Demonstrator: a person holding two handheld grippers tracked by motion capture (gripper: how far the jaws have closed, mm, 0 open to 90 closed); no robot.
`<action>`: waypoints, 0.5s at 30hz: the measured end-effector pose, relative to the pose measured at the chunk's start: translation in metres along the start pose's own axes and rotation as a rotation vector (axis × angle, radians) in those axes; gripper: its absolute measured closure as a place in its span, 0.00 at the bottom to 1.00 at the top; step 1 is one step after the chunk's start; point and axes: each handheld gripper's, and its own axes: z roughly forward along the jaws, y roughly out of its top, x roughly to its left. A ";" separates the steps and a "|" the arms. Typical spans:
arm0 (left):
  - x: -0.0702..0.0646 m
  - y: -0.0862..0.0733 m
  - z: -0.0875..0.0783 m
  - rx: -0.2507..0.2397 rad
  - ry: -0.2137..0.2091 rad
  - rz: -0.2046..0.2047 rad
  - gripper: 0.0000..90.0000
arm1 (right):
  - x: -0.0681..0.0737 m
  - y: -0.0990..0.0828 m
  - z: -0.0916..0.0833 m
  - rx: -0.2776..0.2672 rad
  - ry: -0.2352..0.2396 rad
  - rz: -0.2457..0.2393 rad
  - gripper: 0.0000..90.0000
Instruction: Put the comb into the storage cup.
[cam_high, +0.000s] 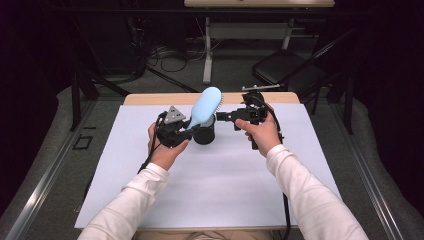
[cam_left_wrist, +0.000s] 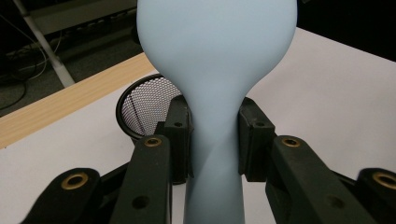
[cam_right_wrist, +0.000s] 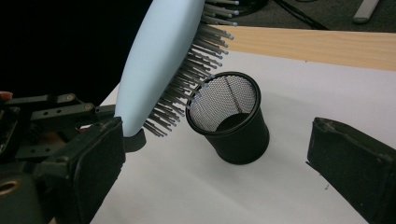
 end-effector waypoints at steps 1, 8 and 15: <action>0.000 0.000 0.000 0.002 -0.001 0.002 0.77 | 0.000 0.000 0.000 -0.003 0.003 0.006 0.05; -0.002 0.000 0.001 0.000 0.002 0.009 0.77 | 0.000 0.002 0.004 -0.009 0.014 0.032 0.06; -0.003 -0.001 0.001 -0.003 0.000 0.006 0.77 | 0.002 0.006 0.006 -0.013 0.017 0.033 0.06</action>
